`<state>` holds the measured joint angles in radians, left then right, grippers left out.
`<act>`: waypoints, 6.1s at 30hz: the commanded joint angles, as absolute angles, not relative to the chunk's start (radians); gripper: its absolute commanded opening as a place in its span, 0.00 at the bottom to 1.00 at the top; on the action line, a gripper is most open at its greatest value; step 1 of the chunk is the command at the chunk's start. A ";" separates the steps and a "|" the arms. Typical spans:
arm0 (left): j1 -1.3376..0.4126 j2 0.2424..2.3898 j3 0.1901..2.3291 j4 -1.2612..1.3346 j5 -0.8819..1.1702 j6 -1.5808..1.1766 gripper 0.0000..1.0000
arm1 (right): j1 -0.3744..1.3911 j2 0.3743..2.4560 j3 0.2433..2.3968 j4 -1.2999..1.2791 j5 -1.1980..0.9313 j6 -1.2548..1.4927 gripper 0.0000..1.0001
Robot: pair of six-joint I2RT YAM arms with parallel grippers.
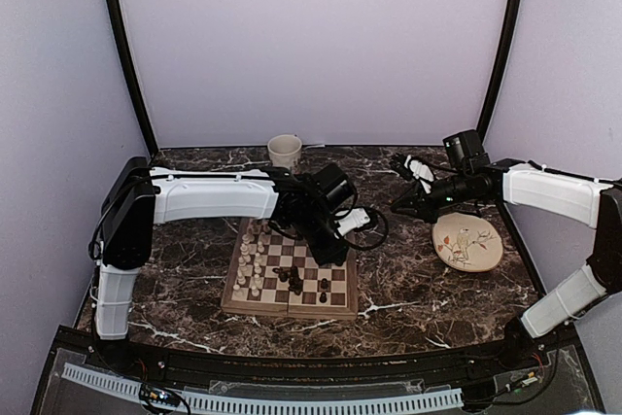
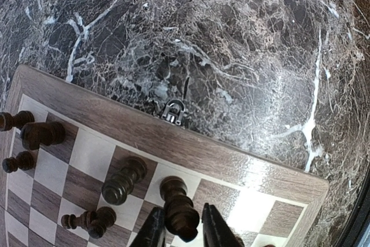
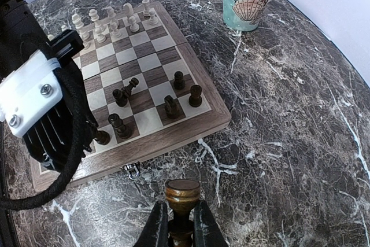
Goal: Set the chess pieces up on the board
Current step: Move the king to e8, then pass from the right arm to the left, then pass from the left arm to the right, then place the bishop on f8.
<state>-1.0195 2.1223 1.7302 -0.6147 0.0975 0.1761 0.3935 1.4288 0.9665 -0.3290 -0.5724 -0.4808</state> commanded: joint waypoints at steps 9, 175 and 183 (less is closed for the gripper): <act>-1.023 2.101 1.746 -0.671 0.066 0.156 0.34 | 0.388 1.430 0.971 -0.308 -0.587 -0.483 0.10; -0.694 1.430 1.197 -0.098 -0.051 -0.145 0.66 | 0.644 1.723 1.519 -0.745 -0.519 -0.415 0.04; -0.586 1.405 1.096 0.008 -0.039 -0.182 0.63 | 0.741 1.715 1.542 -0.852 -0.417 -0.516 0.04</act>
<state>-0.6506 1.4349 1.1831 0.0013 -0.0772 -0.1516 0.6819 1.7336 1.5211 -0.7788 -0.4870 -0.4431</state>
